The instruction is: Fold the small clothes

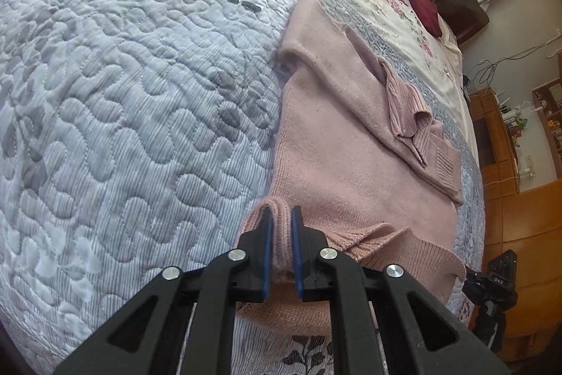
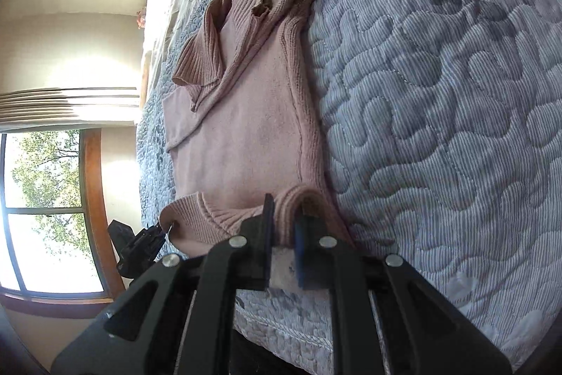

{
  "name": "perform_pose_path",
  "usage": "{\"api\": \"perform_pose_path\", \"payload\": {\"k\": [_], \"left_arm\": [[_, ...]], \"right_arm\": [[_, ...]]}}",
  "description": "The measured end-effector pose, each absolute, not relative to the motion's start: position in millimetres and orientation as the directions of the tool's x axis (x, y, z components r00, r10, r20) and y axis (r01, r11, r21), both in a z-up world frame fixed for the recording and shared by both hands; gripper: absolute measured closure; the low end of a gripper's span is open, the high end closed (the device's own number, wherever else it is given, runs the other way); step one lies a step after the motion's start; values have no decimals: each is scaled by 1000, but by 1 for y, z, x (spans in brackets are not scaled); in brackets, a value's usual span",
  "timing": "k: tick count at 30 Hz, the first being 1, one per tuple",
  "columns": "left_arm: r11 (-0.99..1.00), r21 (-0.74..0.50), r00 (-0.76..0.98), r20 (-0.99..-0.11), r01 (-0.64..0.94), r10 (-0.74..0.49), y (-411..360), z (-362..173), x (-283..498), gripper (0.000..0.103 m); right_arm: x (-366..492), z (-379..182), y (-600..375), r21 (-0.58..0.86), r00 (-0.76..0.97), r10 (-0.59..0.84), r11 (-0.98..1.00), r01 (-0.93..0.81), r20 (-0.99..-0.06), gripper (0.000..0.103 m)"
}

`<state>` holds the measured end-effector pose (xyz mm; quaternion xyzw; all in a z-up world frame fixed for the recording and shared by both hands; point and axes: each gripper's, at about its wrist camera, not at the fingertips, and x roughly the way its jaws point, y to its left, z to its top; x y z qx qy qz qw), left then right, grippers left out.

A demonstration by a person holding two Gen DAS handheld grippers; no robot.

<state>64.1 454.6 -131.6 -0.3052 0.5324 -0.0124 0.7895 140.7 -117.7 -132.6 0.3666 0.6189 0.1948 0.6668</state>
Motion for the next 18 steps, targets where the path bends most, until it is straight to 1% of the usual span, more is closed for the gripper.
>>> {"api": "perform_pose_path", "payload": {"k": [1,2,3,5,6,7,8,9,10,11,12,14,16,18], "left_arm": [[814,-493,430,-835,-307,-344,454,-134,67,92],[813,-494,426,-836,-308,-346,455,-136,69,89],[809,-498,424,-835,-311,-351,455,-137,71,89],[794,-520,425,-825,-315,-372,458,-138,72,88],[777,-541,427,-816,-322,-391,461,-139,71,84],[756,-566,433,-802,-329,-412,464,-138,69,82],[735,-590,445,-787,-336,-428,469,-136,66,73],[723,-601,464,-776,-341,-427,473,-133,62,65],[719,-606,483,-769,-340,-419,477,-128,58,62],[716,-614,499,-759,-333,-419,481,-125,55,62],[714,-621,509,-750,-325,-421,483,-122,53,62],[733,-611,512,-751,-299,-417,482,-116,51,62],[789,-559,497,-775,-255,-389,474,-112,54,62],[839,-505,477,-800,-205,-365,462,-110,60,59]], "right_arm": [[142,-136,-117,728,152,713,656,200,-684,94],[145,-138,-116,729,146,716,653,206,-683,93],[146,-139,-117,729,142,718,651,210,-682,90],[148,-140,-117,727,136,718,650,222,-683,89],[148,-141,-118,730,131,722,645,225,-679,87],[148,-141,-121,734,128,728,638,232,-674,83],[144,-137,-123,740,136,732,631,232,-667,80],[143,-134,-128,741,152,728,633,223,-668,72],[141,-129,-133,734,168,716,644,215,-677,62],[140,-125,-137,719,184,695,662,211,-695,56],[139,-121,-141,703,199,674,681,204,-711,52],[136,-115,-145,695,213,662,695,182,-718,52],[132,-108,-147,690,223,656,707,154,-721,52],[129,-100,-144,673,229,640,731,112,-734,52]]}}
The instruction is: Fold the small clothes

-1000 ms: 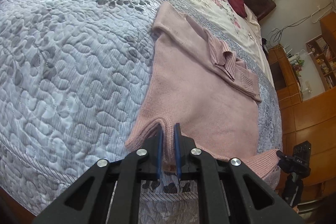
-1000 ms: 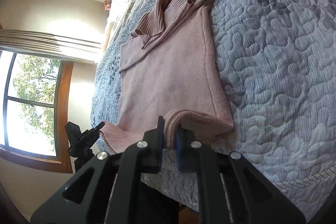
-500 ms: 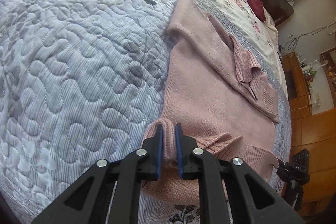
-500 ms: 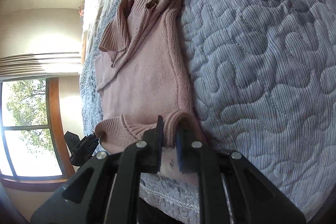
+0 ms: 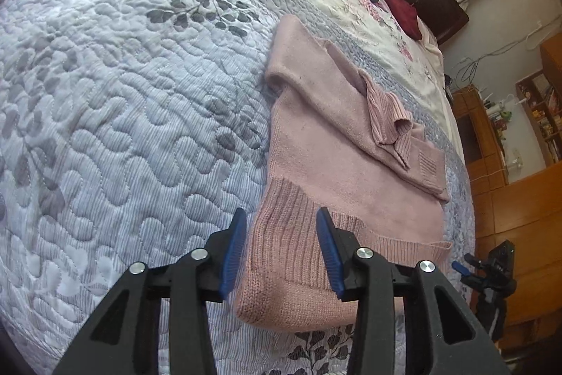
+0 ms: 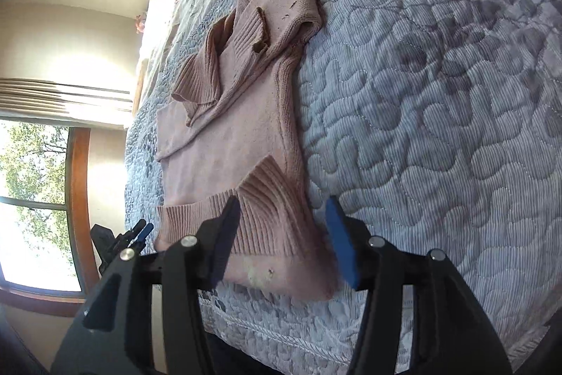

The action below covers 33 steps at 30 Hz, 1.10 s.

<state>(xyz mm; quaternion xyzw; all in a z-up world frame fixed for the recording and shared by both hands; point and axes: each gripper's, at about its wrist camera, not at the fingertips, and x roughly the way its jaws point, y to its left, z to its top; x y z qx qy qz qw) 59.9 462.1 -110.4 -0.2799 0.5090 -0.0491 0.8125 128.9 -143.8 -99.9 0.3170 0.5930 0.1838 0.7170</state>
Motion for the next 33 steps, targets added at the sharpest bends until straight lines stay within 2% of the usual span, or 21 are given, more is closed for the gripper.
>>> {"api": "perform_pose_path", "payload": {"k": [8,14,15,17,21,25,30,32,33], "left_arm": [[961,-275,389,-889,-36,-240,422,-126,86,56],[971,-238,368,-904,-9,-218,416,-138,98,57],[970,-243,373,-901,-8,-223,416,-138,98,68],[972,-236,387,-896,-2,-217,412,-135,97,81],[977,-210,443,-873,35,-204,404,-119,87,89],[958,-283,476,-837,47,-271,407,-108,75,90],[962,-268,426,-866,46,-262,402,-124,81,88],[967,-254,409,-880,28,-243,401,-132,87,83],[967,-252,400,-884,25,-241,401,-136,89,82]], "right_arm": [[126,-82,-103,581,210,575,813,-36,-791,52],[128,-86,-85,532,188,537,843,-81,-823,52],[128,-87,-83,525,186,531,847,-85,-826,52],[128,-88,-80,504,186,514,858,-100,-837,52],[129,-86,-73,444,195,469,882,-159,-862,52],[132,-88,-64,384,204,422,901,-203,-883,52],[144,-100,-50,339,195,382,915,-219,-904,52],[148,-106,-46,305,189,350,924,-228,-918,52],[150,-109,-43,281,188,326,931,-232,-927,56]]}}
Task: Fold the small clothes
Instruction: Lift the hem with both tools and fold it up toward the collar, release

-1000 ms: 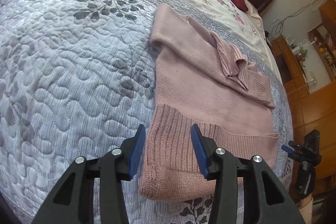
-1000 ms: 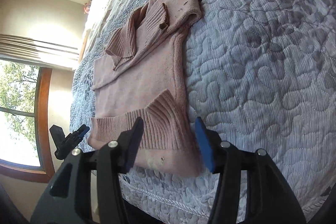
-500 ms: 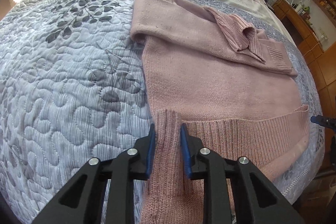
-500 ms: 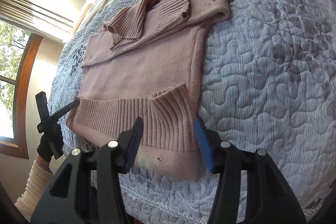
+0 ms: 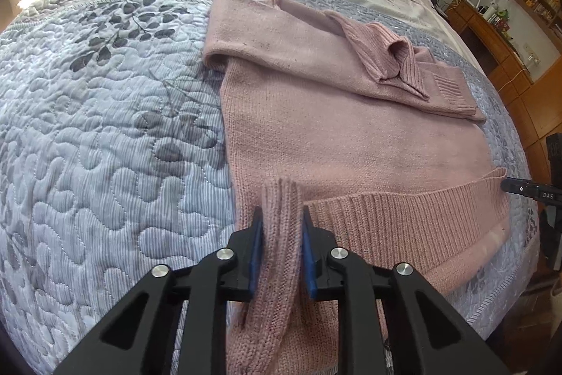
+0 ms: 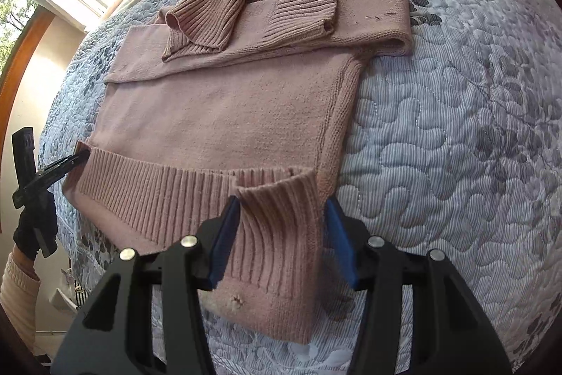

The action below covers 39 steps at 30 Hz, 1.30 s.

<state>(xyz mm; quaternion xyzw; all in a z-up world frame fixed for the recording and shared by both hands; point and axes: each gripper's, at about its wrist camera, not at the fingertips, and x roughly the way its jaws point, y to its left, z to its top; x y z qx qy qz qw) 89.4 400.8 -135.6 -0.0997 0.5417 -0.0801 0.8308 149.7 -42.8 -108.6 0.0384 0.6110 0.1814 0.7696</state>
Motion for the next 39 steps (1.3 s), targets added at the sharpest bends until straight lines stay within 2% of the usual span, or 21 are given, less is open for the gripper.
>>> {"api": "perform_pose_path", "payload": {"k": [3,5,6,15,20,30,33,39], "left_arm": [[970,-241,395,-889,22,-230,398,-140,92,83],[973,-232,402,-889,21,-220,396,-138,90,86],[973,-229,410,-885,26,-219,395,-135,88,88],[961,-268,536,-802,69,-262,391,-90,50,91],[961,-262,594,-760,92,-265,389,-59,54,91],[954,-286,713,-651,90,-262,392,5,151,91],[947,-315,726,-635,69,-264,398,8,184,91],[956,-293,721,-657,27,-221,404,-10,247,91]], "right_arm": [[149,-112,-38,219,197,271,943,-250,-942,82],[143,-107,-39,216,220,277,939,-266,-935,90],[140,-103,-41,223,231,289,936,-273,-929,97],[108,-69,-59,336,285,411,900,-279,-866,97],[114,-41,-63,388,323,468,877,-283,-822,97],[202,26,-64,368,448,459,887,-279,-767,97],[233,29,-64,354,464,435,900,-256,-772,97],[299,16,-64,360,465,409,912,-194,-785,97]]}}
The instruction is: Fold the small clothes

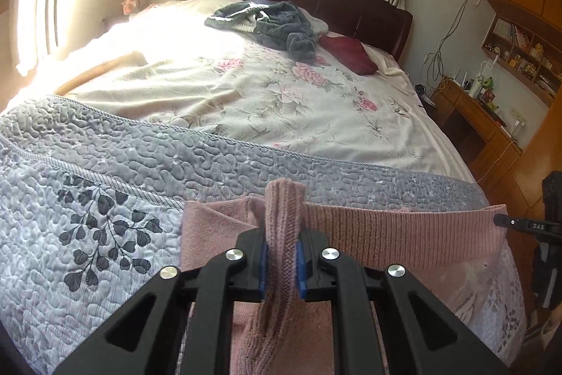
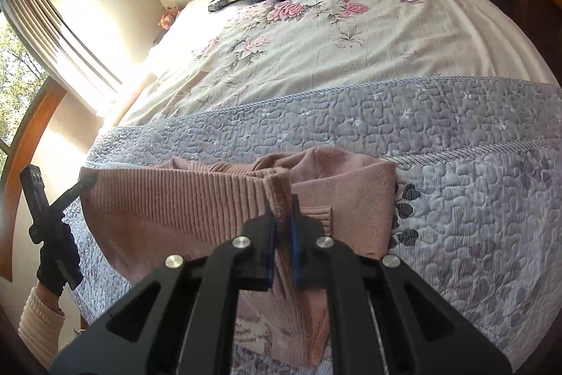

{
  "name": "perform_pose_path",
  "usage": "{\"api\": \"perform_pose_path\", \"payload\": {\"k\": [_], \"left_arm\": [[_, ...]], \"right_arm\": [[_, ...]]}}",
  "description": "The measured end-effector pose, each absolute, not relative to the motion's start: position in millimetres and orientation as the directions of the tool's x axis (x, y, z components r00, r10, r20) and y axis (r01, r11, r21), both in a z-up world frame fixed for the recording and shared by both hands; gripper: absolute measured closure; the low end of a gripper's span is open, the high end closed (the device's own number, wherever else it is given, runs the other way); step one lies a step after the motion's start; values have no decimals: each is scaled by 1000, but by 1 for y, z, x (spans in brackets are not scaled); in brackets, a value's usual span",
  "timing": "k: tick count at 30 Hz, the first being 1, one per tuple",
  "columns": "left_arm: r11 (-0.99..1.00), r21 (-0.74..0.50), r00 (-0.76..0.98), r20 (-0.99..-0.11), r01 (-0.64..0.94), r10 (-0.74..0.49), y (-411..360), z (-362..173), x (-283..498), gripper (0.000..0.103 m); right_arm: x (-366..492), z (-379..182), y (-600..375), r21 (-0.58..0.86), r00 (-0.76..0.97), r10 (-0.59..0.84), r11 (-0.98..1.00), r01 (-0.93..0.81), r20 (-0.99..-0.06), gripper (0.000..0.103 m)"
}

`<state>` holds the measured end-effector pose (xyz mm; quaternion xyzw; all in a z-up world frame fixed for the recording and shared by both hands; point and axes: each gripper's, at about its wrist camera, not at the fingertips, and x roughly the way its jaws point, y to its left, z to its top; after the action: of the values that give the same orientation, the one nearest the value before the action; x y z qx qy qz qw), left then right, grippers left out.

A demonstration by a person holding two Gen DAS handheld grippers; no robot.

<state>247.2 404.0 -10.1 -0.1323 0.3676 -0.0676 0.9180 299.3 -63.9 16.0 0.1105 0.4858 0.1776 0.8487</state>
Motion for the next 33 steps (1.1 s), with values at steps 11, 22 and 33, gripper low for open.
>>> {"api": "perform_pose_path", "payload": {"k": [11,22,33], "left_arm": [[979,-200,626,-768,-34,-135,401,-85,325,91],[960,-210,506,-857,-183,-91,423,-138,335,74],[977,-211,544,-822,-17,-168,378,-107,241,61]], "right_arm": [[377,-59,-56,315,400,322,945,-84,-858,97],[382,-101,-63,273,343,265,962,-27,-901,79],[247,-88,-77,382,308,403,915,-130,-862,69]]}}
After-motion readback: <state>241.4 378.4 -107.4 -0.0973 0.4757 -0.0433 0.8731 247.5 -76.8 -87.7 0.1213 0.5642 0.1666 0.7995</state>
